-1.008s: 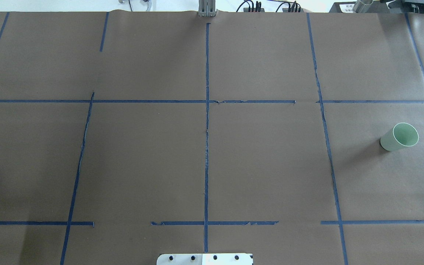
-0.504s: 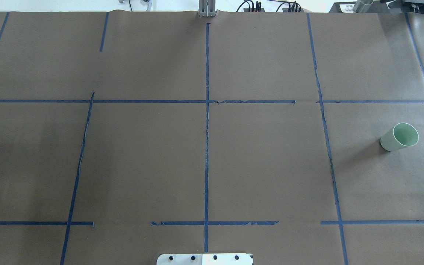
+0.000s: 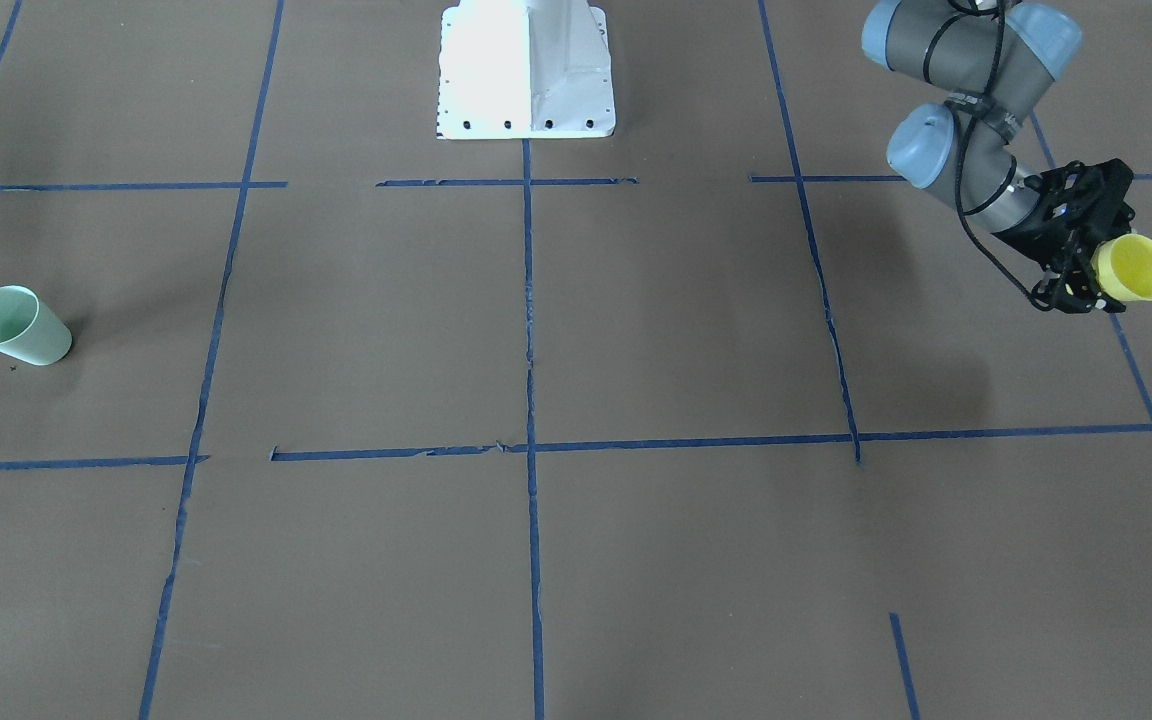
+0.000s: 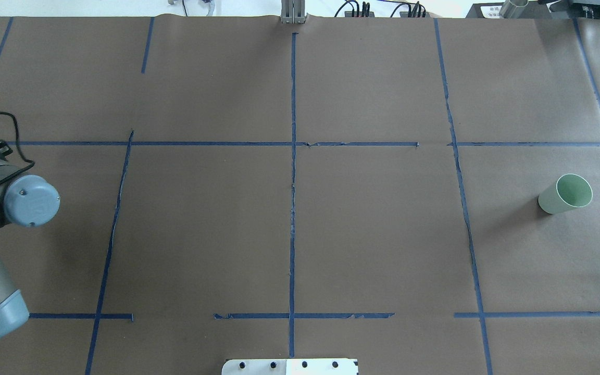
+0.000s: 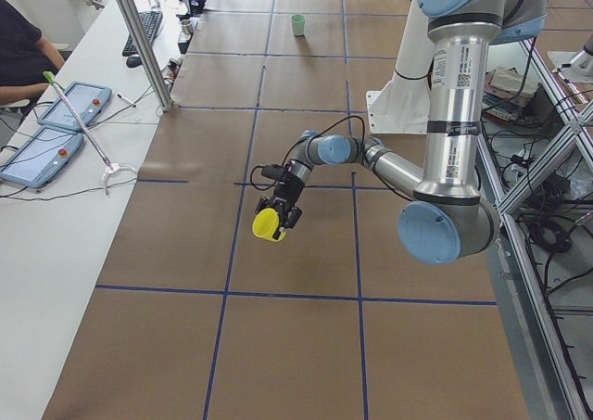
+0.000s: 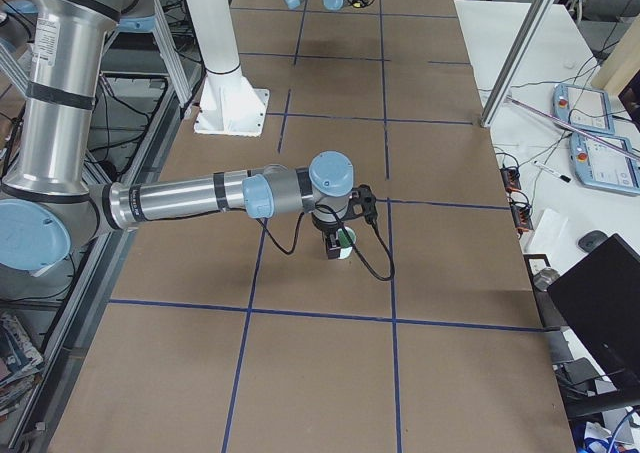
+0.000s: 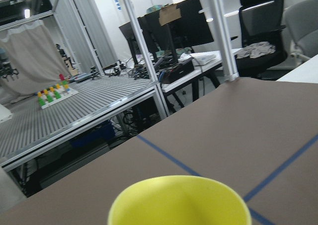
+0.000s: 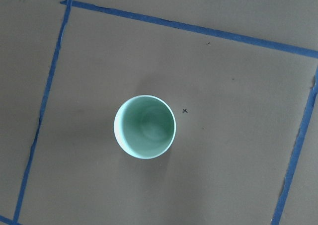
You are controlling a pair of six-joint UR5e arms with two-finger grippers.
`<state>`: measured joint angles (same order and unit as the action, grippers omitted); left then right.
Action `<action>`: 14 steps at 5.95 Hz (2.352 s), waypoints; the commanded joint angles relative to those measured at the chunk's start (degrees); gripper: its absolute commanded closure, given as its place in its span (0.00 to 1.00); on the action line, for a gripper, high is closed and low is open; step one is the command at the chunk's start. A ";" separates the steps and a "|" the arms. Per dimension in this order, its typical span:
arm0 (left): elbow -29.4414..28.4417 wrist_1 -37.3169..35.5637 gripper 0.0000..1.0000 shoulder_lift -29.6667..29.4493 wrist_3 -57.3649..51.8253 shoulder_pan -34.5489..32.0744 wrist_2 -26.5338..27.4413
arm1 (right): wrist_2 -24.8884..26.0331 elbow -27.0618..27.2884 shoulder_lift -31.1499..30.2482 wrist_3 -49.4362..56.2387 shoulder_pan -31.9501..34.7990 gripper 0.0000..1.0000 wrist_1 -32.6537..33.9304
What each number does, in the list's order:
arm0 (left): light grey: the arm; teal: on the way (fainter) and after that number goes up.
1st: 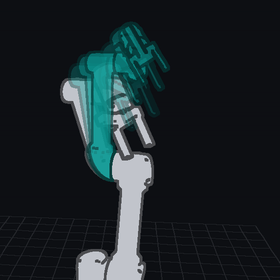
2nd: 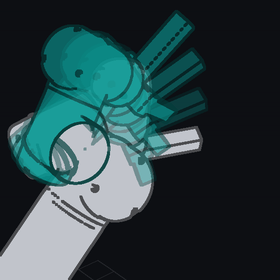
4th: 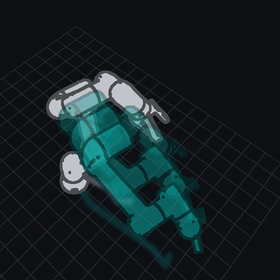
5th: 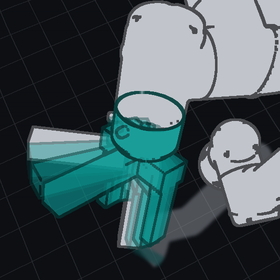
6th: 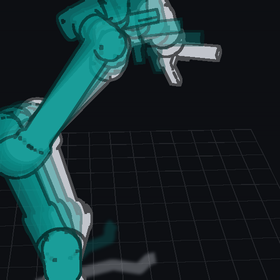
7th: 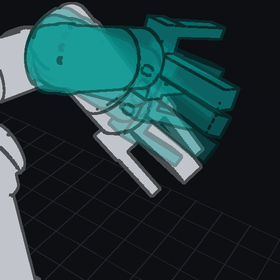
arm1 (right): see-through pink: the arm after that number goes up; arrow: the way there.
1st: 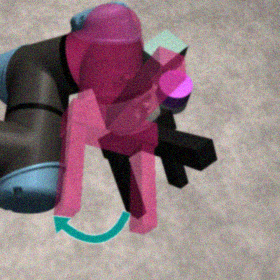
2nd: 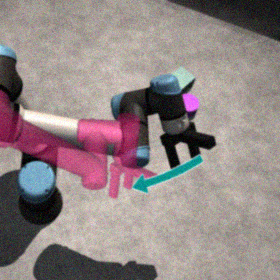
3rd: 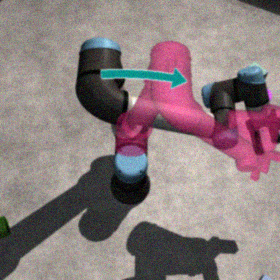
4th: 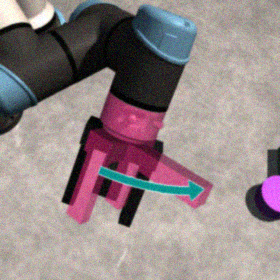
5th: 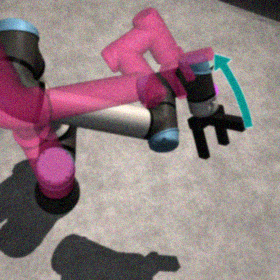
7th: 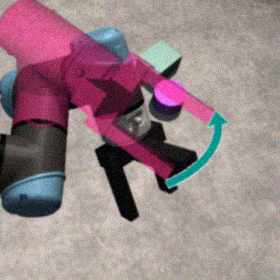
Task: Transfer and stack yellow cup on green cup
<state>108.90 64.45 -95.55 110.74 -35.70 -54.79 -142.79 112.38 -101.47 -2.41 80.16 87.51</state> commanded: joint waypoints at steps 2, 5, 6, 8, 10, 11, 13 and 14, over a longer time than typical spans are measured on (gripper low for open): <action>-0.27 8.61 0.99 -12.88 -15.84 1.75 4.94 | -0.12 0.91 6.53 -10.49 -1.05 0.00 -0.06; -2.45 36.34 0.94 -19.31 -47.62 10.09 5.58 | 0.41 6.61 14.25 -33.45 -11.82 0.00 -1.98; -5.08 47.67 0.94 -22.20 -53.64 13.69 2.96 | 2.85 6.54 18.54 -42.15 -17.09 0.00 -3.21; -6.60 60.37 0.95 -24.69 -73.79 15.64 -5.27 | 12.03 4.89 31.62 -55.21 -29.63 0.00 -2.96; -8.27 74.55 0.96 -23.64 -90.72 15.93 -21.94 | 14.39 -0.30 39.83 -57.35 -33.82 0.00 -2.96; -7.22 74.68 0.96 -24.24 -92.53 15.92 -28.03 | 14.04 -0.75 40.81 -57.27 -34.80 0.00 -2.96; -6.77 80.36 0.96 -23.46 -92.46 17.23 -28.53 | 12.37 -0.67 42.21 -57.27 -37.25 0.00 -3.05; -6.86 84.57 0.96 -23.37 -92.29 17.41 -28.88 | 12.19 -0.67 42.84 -57.09 -38.66 0.00 -3.05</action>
<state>102.05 145.32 -119.15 18.41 -18.62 -83.25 -130.27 111.73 -59.40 -59.62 42.87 84.47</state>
